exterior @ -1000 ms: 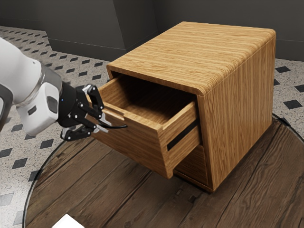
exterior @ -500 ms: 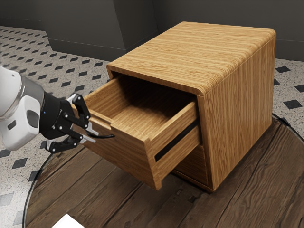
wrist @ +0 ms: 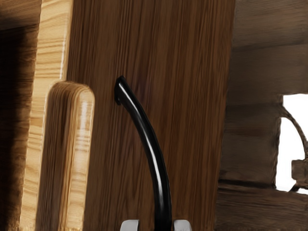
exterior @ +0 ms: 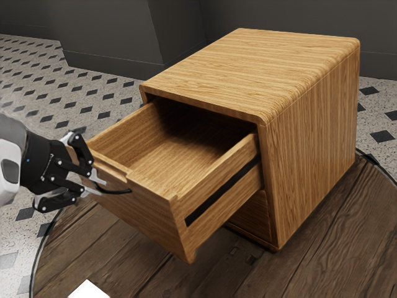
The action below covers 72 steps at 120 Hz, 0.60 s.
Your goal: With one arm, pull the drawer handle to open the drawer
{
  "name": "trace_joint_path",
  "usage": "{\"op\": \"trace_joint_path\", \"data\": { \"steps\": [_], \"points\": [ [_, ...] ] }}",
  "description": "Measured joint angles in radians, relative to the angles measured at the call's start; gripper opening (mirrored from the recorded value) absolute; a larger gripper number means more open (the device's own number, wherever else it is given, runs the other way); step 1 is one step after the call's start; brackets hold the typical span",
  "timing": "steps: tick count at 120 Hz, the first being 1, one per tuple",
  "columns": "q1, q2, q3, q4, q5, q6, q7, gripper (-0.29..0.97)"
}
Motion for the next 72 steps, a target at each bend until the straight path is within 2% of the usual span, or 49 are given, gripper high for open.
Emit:
{"op": "trace_joint_path", "data": {
  "steps": [26, 34, 44, 54, 62, 72],
  "points": [
    [0.005, -0.062, -0.009, -0.016, 0.002, -0.031, -0.004, -0.03],
    [0.005, -0.124, -0.013, -0.006, 0.003, -0.071, -0.005, 0.01],
    [0.005, -0.180, -0.009, 0.104, 0.020, -0.174, -0.004, 0.17],
    [0.005, -0.152, 0.003, 0.299, 0.038, -0.324, -0.005, 0.34],
    [0.005, -0.131, 0.008, 0.348, 0.046, -0.434, -0.006, 0.43],
    [0.004, -0.045, 0.008, 0.366, 0.050, -0.539, -0.008, 0.51]
  ]
}}
